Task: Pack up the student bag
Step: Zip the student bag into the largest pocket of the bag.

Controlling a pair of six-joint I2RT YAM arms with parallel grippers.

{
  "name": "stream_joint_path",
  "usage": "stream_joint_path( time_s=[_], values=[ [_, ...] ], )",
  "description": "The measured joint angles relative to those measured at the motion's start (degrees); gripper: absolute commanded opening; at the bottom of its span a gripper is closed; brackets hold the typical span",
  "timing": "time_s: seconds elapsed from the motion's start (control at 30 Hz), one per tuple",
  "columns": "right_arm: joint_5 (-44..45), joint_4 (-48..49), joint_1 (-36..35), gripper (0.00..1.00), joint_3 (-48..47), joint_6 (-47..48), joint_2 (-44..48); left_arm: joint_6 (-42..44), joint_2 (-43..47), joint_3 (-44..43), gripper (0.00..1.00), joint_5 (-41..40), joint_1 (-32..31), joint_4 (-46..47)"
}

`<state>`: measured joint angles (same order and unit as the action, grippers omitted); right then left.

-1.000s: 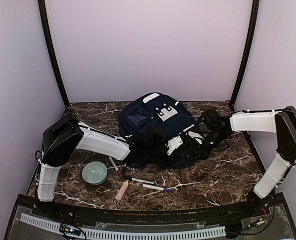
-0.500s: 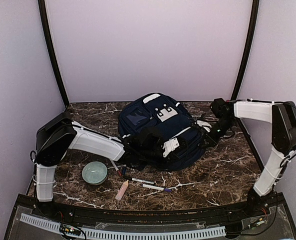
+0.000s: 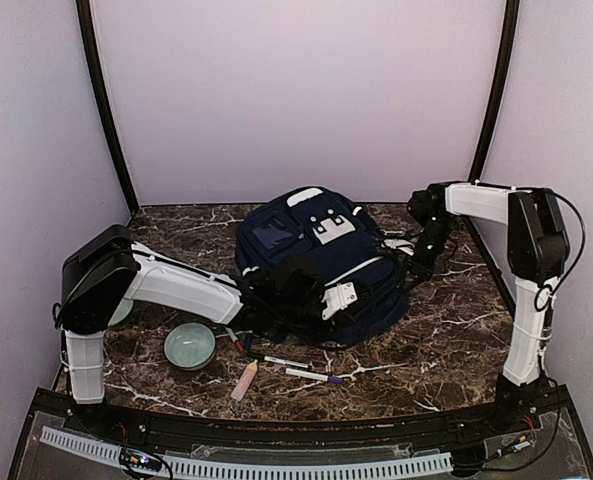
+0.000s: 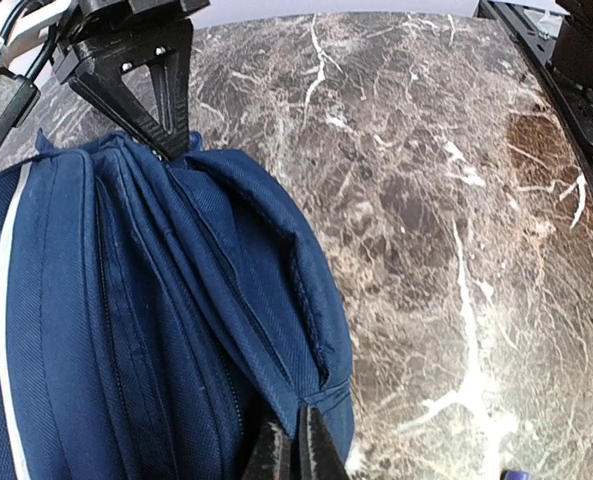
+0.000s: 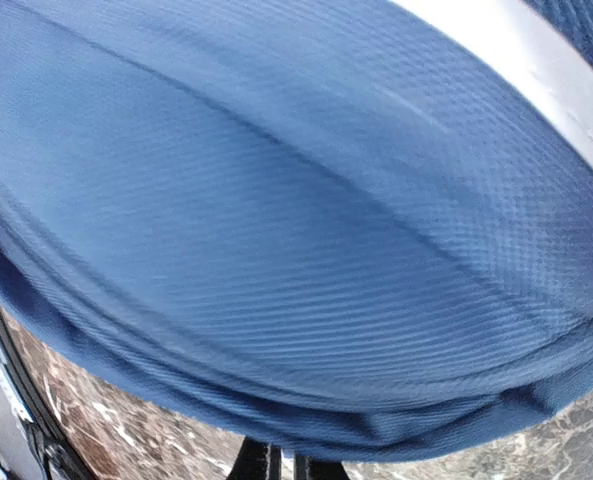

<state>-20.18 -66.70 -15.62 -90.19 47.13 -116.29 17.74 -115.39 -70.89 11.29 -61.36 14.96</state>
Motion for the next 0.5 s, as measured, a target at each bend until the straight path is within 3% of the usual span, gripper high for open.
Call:
stream_joint_path(
  time_s=[0.27, 0.5],
  values=[
    [5.1, 0.1, 3.6, 0.00, -4.7, 0.8, -3.7, 0.2, 1.8, 2.1, 0.00, -0.3, -0.6, -2.7],
    [6.1, 3.8, 5.8, 0.00, -2.1, 0.8, -2.3, 0.4, 3.7, 4.5, 0.00, 0.0, -1.7, -3.5]
  ],
)
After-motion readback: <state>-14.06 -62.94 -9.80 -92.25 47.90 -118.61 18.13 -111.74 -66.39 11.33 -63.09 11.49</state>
